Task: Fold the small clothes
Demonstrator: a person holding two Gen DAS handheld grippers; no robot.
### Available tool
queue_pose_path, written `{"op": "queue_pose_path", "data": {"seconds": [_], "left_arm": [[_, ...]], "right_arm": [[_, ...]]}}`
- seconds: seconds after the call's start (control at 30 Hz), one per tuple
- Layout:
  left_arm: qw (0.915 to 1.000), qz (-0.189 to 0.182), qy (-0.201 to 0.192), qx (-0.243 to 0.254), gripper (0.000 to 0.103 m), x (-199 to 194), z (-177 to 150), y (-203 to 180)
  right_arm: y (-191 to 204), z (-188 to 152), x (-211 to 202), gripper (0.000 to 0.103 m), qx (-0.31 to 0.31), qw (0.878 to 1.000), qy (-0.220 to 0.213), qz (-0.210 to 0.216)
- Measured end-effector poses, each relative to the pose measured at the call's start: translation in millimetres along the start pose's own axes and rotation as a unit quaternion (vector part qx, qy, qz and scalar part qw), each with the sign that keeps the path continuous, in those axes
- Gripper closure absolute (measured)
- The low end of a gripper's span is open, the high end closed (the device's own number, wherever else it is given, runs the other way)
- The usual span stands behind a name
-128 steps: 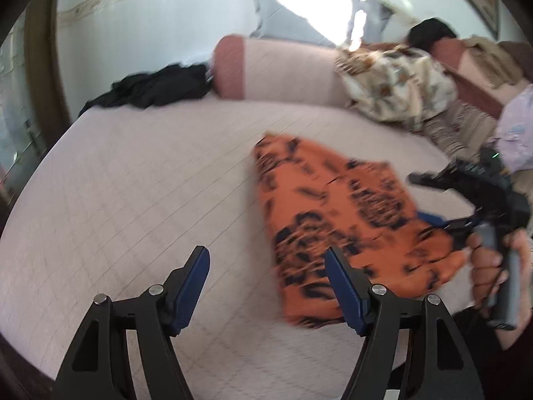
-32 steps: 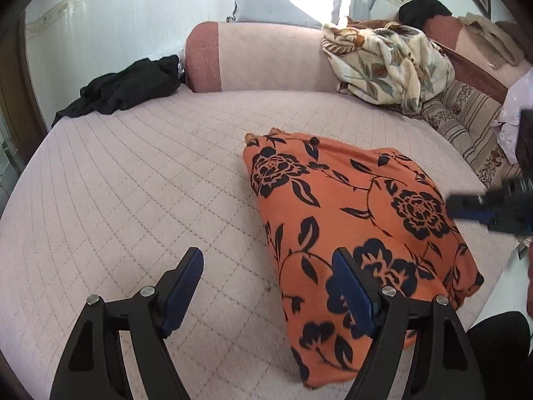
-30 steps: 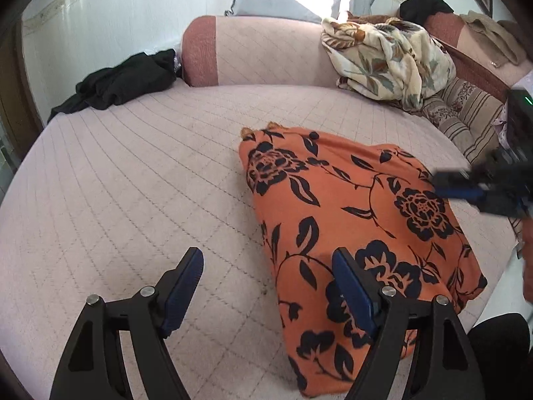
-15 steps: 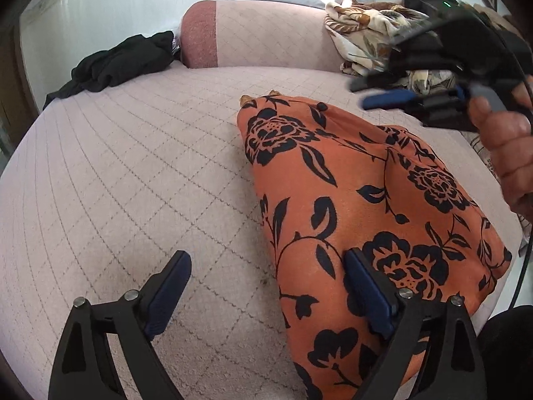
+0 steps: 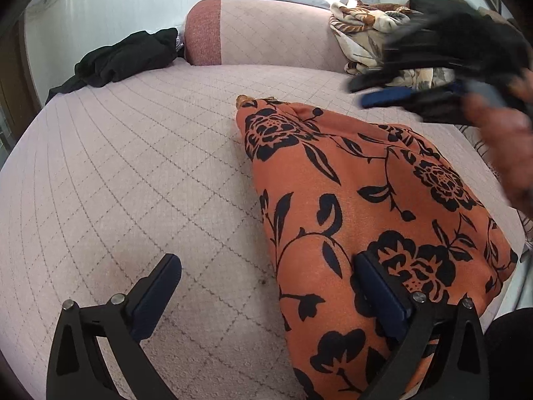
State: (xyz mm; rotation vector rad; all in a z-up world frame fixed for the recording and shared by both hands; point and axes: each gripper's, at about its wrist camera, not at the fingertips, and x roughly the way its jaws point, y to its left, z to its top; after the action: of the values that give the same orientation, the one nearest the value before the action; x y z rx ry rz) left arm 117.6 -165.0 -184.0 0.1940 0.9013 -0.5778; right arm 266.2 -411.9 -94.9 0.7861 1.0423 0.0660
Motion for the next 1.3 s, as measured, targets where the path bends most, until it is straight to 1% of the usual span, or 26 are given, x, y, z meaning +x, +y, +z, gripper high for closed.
{"op": "queue_pose_path", "data": {"seconds": [0.1,0.17,0.2,0.27,0.3,0.33,0.37,0.4,0.43,0.47,0.5,0.53,0.57,0.6,0.67,0.7,0.77,0.83,0.87,0.9,0.93,0.97,1.1,1.3], "left_arm": [[1.0,-0.003,-0.005,-0.003,0.0,-0.5,-2.5,0.8],[0.9999,-0.01,-0.001,-0.013,0.0,-1.7,-4.1,3.5],[0.9995,-0.016,0.004,-0.027,0.0,-1.1,-4.2,6.1],[0.9981,-0.03,0.013,-0.052,0.0,0.4,-4.9,12.0],[0.9971,-0.038,0.016,-0.064,0.0,0.2,-5.9,15.1],[0.9965,-0.041,0.017,-0.07,0.0,-0.7,-7.3,16.5],[0.9971,-0.039,0.012,-0.064,0.0,-3.8,-9.0,15.3],[0.9985,-0.03,0.001,-0.047,0.0,-8.8,-10.6,11.7],[0.9995,-0.015,-0.017,-0.022,0.0,-15.7,-13.6,6.9],[0.999,0.009,-0.041,0.014,0.0,-24.2,-16.4,-2.2],[0.9974,0.023,-0.055,0.041,0.0,-29.7,-18.5,-9.1],[0.9945,0.036,-0.069,0.071,0.0,-36.5,-20.8,-17.4],[0.9923,0.043,-0.075,0.088,0.0,-41.2,-21.9,-22.3],[0.9897,0.05,-0.083,0.105,0.0,-47.2,-23.0,-28.1],[0.9874,0.054,-0.09,0.119,0.0,-57.6,-23.3,-34.6],[0.9877,0.054,-0.089,0.117,0.0,-63.9,-23.8,-36.9],[0.9899,0.044,-0.089,0.101,0.0,-77.4,-25.4,-38.7],[0.9913,0.03,-0.094,0.088,0.0,-93.5,-25.5,-43.1],[0.9913,0.026,-0.096,0.087,0.0,-100.7,-26.0,-45.3],[0.991,0.027,-0.097,0.088,0.0,-107.8,-25.9,-48.5],[0.9905,0.03,-0.099,0.091,0.0,-113.1,-25.4,-51.4],[0.9899,0.033,-0.102,0.093,0.0,-119.1,-24.4,-53.8],[0.9871,0.044,-0.114,0.104,0.0,-143.2,-17.0,-62.8],[0.9819,0.055,-0.149,0.103,0.0,-178.7,-6.0,-65.2]], "right_arm": [[-16.2,-20.7,-57.2,0.082,-0.005,1.0,-0.023,-0.013],[-30.1,-48.4,-86.1,0.081,0.002,0.999,-0.024,-0.038],[-38.1,-56.7,-94.0,0.081,0.008,0.999,-0.021,-0.044],[-47.9,-87.5,-102.5,0.081,0.014,0.999,-0.015,-0.043],[-54.6,-104.0,-101.6,0.081,0.017,0.999,-0.009,-0.047],[-57.3,-116.2,-92.8,0.078,0.021,0.998,-0.002,-0.058],[-64.5,-133.2,-85.8,0.078,0.028,0.998,-0.001,-0.062],[-67.9,-146.3,-83.8,0.077,0.026,0.998,-0.021,-0.055],[-67.0,-157.1,-89.3,0.078,0.016,0.997,-0.042,-0.055],[-62.6,-164.8,-93.5,0.078,0.004,0.997,-0.047,-0.063],[-57.5,-170.7,-96.4,0.078,-0.001,0.997,-0.033,-0.069],[-55.4,-176.7,-99.8,0.078,0.004,0.998,-0.011,-0.066],[-55.9,-183.1,-108.1,0.078,0.01,0.998,-0.007,-0.057],[-60.2,-192.6,-121.0,0.078,0.009,0.998,-0.016,-0.052],[-60.7,-202.8,-144.5,0.078,-0.012,0.997,-0.038,-0.064],[-61.6,-207.2,-157.6,0.078,-0.022,0.996,-0.051,-0.071],[-67.2,-213.8,-181.4,0.077,-0.016,0.994,-0.079,-0.074],[-77.5,-218.6,-205.7,0.062,0.004,0.993,-0.098,-0.063],[-80.4,-221.4,-215.4,0.034,0.008,0.992,-0.109,-0.062],[-75.1,-223.0,-217.7,0.02,0.009,0.99,-0.128,-0.064],[-72.8,-223.4,-223.7,0.02,0.006,0.987,-0.146,-0.066],[-69.9,-223.3,-227.6,0.02,0.003,0.986,-0.154,-0.069],[-58.2,-222.6,-234.4,0.02,-0.009,0.986,-0.152,-0.065],[-32.9,-231.7,-244.9,0.02,-0.039,0.983,-0.166,-0.062]]}}
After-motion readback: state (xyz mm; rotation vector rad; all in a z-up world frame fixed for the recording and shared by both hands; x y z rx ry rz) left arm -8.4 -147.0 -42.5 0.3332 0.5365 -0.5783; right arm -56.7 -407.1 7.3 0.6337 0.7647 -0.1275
